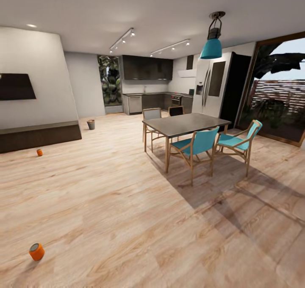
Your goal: Put the three can of soda from the living room inside the tash can in the kitchen.
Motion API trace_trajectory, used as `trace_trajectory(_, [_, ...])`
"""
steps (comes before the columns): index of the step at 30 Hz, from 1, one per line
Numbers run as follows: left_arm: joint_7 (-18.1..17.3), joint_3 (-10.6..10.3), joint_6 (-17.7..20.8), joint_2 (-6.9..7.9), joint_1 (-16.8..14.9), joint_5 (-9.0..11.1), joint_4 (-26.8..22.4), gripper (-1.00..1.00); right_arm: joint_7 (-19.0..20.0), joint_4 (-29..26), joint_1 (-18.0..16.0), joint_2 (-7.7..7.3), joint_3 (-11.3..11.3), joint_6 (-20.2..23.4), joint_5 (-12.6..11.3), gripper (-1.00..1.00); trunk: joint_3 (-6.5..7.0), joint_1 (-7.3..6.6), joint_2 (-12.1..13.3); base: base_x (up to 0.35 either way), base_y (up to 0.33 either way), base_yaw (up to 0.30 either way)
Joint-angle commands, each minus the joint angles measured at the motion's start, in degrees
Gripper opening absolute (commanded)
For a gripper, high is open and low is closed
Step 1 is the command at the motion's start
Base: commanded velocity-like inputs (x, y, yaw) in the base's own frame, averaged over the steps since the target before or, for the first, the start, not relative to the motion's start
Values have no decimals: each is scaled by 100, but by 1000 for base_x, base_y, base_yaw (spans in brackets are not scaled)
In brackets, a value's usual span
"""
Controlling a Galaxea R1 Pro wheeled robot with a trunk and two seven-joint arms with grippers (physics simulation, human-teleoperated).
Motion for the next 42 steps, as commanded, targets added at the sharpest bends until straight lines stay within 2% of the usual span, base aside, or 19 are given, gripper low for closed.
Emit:
trace_trajectory(1, [0, 0, 1, 0, 0, -1, 0, 100, 0, 0, 0, 1, 0, -1, 0, 100, 0, 0, 0, 0, 0, 252])
trace_trajectory(27, [7, 0, 2, 0, 0, -7, 7, 100, 0, 0, 0, 3, 1, 0, -1, 100, 0, 0, 0, 0, 0, 249])
trace_trajectory(42, [2, 0, 2, 0, 0, -7, 8, 100, 0, 0, -62, 3, 18, 4, 0, 100, -9, 0, 0, 0, 0, 11])
